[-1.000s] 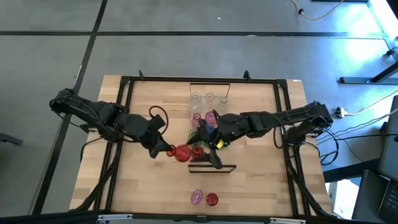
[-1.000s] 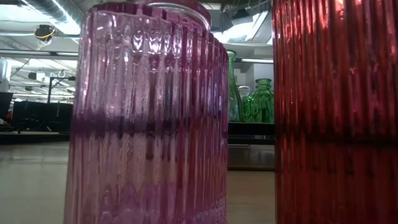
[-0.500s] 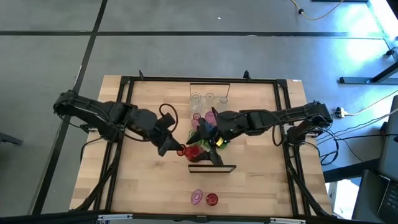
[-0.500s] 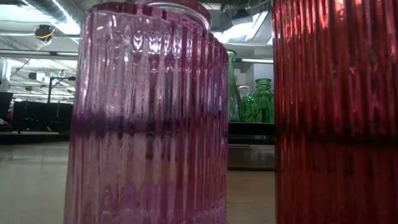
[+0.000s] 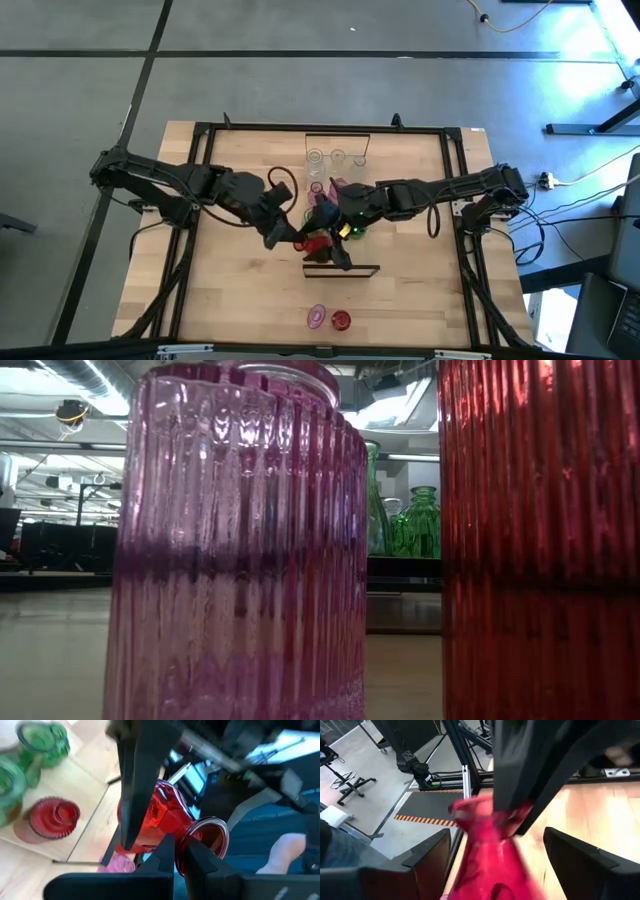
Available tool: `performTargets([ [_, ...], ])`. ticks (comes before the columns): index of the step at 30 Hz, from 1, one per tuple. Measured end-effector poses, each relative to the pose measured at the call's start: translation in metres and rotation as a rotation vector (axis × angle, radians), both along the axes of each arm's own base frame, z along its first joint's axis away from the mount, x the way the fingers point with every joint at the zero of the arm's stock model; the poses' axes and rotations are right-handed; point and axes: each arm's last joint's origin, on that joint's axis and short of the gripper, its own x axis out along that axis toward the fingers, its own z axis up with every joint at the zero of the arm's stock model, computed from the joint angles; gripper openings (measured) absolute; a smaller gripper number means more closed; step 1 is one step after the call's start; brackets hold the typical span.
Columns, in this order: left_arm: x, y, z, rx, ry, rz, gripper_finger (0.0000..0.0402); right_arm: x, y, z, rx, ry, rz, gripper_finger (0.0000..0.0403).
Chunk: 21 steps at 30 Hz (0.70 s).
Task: Sort vases onto shelf
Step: Put the left red vase on the shelf aligned with the other red vase
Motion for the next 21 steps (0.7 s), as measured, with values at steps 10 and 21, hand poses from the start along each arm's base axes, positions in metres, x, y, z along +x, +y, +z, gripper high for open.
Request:
performTargets([
  [10, 0.0063, 0.001, -0.0061, -0.015, 0.027, -0.02, 0.0007, -0.0007, -0.0038, -0.0027, 0.022, 0.042, 0.01, 0.0301],
  [21, 0.0069, 0.0046, -0.0064, -0.015, 0.03, -0.015, 0.0007, -0.0014, -0.004, -0.0027, 0.014, 0.044, 0.012, 0.0122],
])
